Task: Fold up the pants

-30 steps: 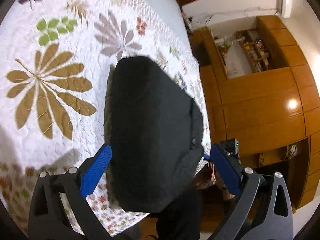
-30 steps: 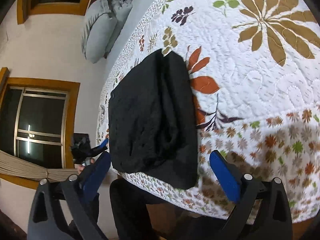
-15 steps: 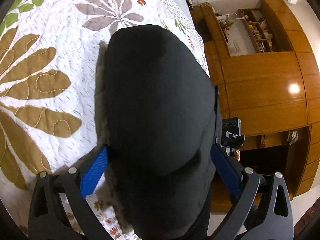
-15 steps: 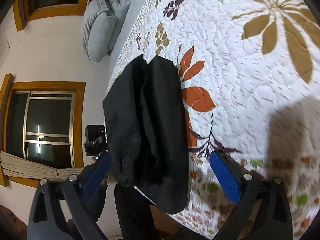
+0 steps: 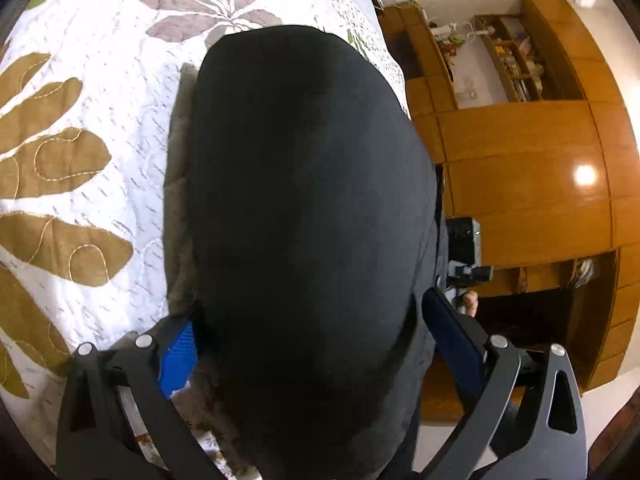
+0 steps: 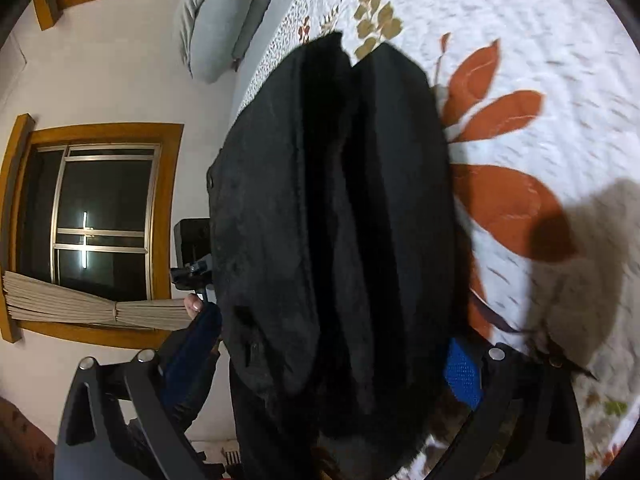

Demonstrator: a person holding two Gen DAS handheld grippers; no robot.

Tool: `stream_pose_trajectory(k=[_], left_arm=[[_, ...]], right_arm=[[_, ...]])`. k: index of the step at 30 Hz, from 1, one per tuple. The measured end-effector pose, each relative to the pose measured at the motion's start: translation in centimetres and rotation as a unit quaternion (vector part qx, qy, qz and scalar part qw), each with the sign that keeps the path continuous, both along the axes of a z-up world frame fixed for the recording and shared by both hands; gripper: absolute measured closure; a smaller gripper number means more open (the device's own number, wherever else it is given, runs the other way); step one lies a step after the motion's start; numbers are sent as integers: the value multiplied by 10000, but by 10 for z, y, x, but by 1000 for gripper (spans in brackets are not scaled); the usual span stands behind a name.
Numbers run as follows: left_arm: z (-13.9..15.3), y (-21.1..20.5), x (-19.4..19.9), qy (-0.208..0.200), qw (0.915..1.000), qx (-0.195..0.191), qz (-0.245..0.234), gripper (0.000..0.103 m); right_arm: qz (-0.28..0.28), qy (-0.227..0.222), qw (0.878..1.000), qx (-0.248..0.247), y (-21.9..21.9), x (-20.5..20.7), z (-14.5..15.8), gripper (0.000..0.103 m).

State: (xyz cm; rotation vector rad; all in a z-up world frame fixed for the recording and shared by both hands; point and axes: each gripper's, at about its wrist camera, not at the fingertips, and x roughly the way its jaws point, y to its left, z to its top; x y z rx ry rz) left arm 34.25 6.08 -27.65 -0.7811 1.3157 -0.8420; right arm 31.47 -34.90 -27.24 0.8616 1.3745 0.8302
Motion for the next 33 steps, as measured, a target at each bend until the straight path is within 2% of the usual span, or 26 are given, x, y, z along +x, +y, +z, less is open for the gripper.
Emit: stream_pose_trajectory(k=[4, 8, 13, 16, 18, 19, 21, 24, 29, 33], left_arm=[[2, -7, -1, -69, 9998, 156, -110, 3], [5, -9, -1, -60, 9999, 137, -52, 5], [5, -6, -1, -36, 9998, 176, -10, 27], [6, -3, -2, -88, 9998, 148, 86, 39], [9, -2, -2, -137, 9998, 83, 116, 48], [10, -1, -3, -170, 9998, 71, 99, 53], [17, -2, -3, -252, 9996, 106, 82, 56], [24, 0, -3, -290, 9994, 165, 123, 59], [43, 11, 4, -403, 9988, 179, 229, 62], [65, 32, 23, -512, 9975, 395, 294, 62]], right_arm=[[89, -34, 9999, -77, 7, 1, 2, 3], [99, -13, 9999, -115, 10, 1, 5, 3], [161, -181, 9994, -267, 24, -5, 14, 5], [220, -233, 9987, -400, 32, -7, 17, 22], [227, -302, 9985, -392, 33, -8, 18, 40], [223, -339, 9985, -362, 32, -9, 20, 43], [228, -399, 9985, -286, 33, -11, 25, 55], [257, -499, 9982, -224, 36, -12, 36, 61], [351, -623, 9973, -164, 49, -2, 50, 62], [434, -756, 9961, -148, 70, 23, 61, 62]])
